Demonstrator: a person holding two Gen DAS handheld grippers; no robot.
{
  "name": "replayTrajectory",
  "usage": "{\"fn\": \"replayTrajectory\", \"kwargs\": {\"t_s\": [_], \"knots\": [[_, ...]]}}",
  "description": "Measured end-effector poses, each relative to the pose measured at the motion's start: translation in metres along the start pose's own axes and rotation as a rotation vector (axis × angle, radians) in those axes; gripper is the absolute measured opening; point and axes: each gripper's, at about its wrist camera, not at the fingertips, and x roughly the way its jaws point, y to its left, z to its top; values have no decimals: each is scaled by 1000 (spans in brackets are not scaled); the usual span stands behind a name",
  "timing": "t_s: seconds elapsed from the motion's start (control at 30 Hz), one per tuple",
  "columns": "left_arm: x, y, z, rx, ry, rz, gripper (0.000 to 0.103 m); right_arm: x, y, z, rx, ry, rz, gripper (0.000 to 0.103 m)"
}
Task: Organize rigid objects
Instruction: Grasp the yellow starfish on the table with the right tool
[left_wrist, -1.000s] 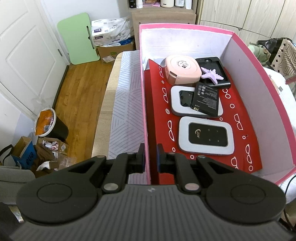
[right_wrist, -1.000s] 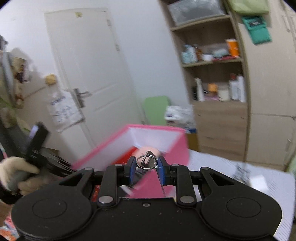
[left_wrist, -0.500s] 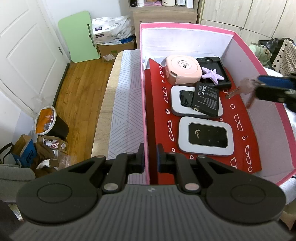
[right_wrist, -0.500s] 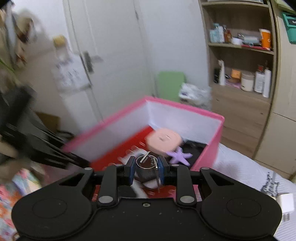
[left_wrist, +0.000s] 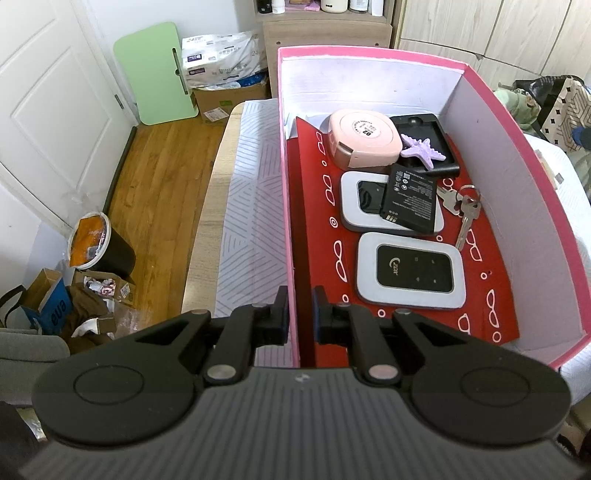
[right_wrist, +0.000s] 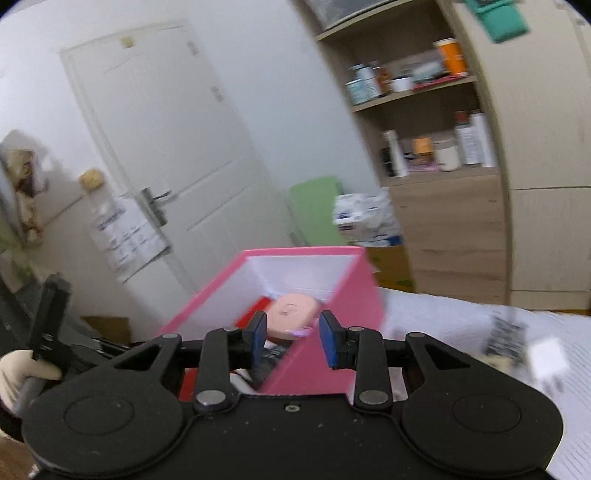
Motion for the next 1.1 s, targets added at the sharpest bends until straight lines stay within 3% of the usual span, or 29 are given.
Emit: {"fn": "replayTrajectory", "kwargs": {"t_s": [0.27,0.37,0.43,0.57,0.73,0.83,0.9,0.97,1.0,1.1], "knots": [[-2,2,-1,0,-7,-6,10,-1,-21,-52,-86,53,-211,37],[-2,1,-1,8,-9,-3,10,10,-17,-69,-142,92,-237,40],[-2,0,-2,13,-14,-2,10,19,-13,-77,-179,111,-244,48],[-3,0,-3,15,-19,-4,10,43,-6,-86,-266,154,-257,50],[-4,3,-3,13,-23,-19,10,63,-1,-92,-385,183,-275,71],[-5,5,-3,7,-24,-31,10,71,1,-95,-454,155,-307,74],[-5,7,-3,4,-22,-40,10,71,1,-95,-453,151,-295,72],[-5,8,-3,1,-19,-48,10,69,-1,-93,-425,165,-255,56],[-5,9,-3,0,-18,-50,10,67,-1,-92,-402,174,-226,36],[-6,9,-2,4,-18,-50,10,63,-5,-91,-342,169,-221,36]]}}
